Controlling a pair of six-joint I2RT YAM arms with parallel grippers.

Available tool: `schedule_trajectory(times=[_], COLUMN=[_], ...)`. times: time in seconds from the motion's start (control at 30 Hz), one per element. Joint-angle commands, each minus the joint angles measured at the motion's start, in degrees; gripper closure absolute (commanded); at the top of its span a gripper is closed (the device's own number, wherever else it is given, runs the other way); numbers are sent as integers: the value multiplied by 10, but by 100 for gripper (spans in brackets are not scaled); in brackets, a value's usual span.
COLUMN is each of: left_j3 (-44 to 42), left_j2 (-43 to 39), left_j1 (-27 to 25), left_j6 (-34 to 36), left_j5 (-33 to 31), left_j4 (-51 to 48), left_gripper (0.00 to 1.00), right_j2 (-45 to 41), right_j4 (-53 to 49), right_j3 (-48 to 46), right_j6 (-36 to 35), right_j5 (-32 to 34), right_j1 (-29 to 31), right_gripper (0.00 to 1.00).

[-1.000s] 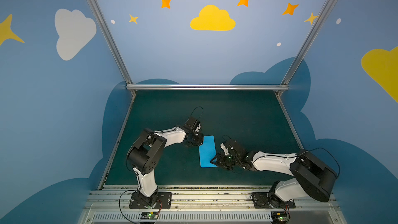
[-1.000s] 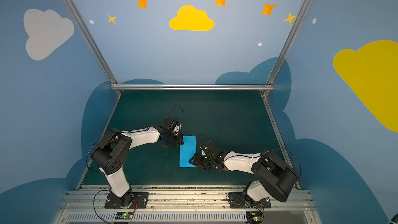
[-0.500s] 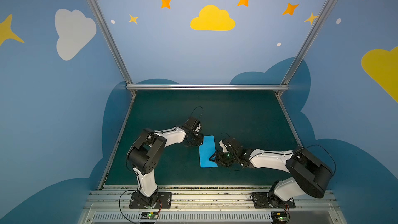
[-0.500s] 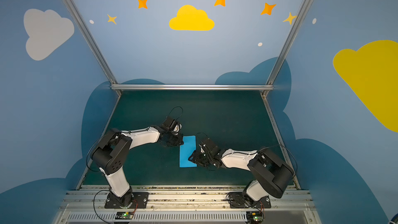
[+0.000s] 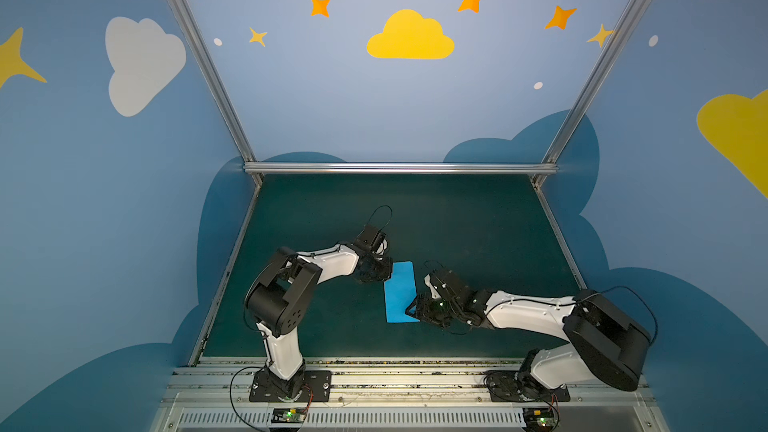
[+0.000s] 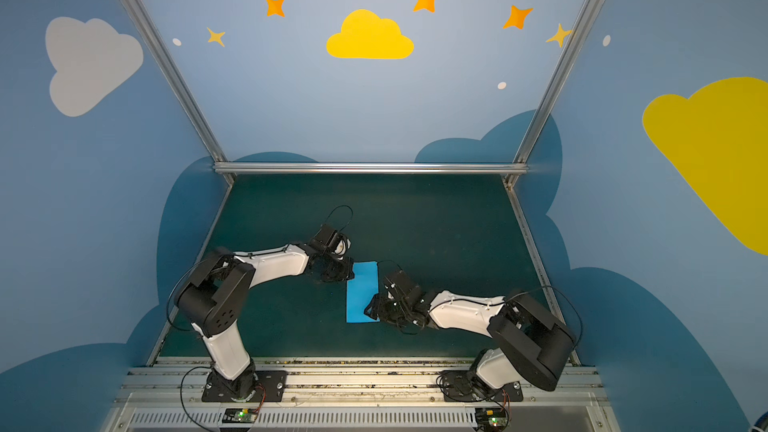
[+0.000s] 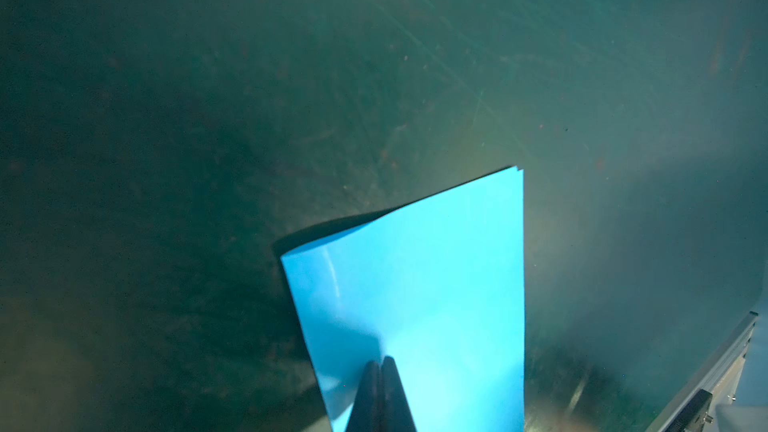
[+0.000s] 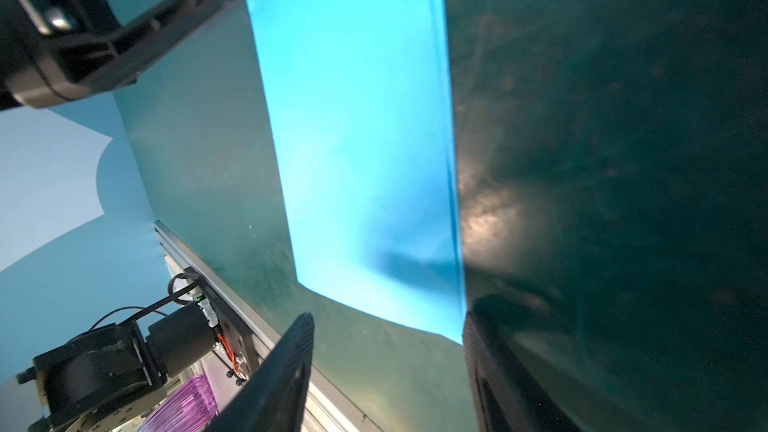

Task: Fold a paper plane with a square sheet of paper (fold left side to right side)

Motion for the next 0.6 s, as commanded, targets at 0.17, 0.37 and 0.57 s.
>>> schedule_trajectory(times=[0.17, 0.37, 0.57], left_j3=[-2, -3, -1], left_j2=[22, 23, 27], left_j1=[-1, -1, -1], left_j6=[8, 8, 8], left_j5=[-3, -1, 0], left_j4=[-7, -5, -5], left_gripper=[96, 96, 96], right_j2=[56, 64, 88], right_j4=[0, 51, 102], right_j3=[14, 9, 23], right_j6=[3, -17, -60], right_j5=[20, 12, -25], right_j1=[14, -8, -48], right_gripper=[40, 40, 40])
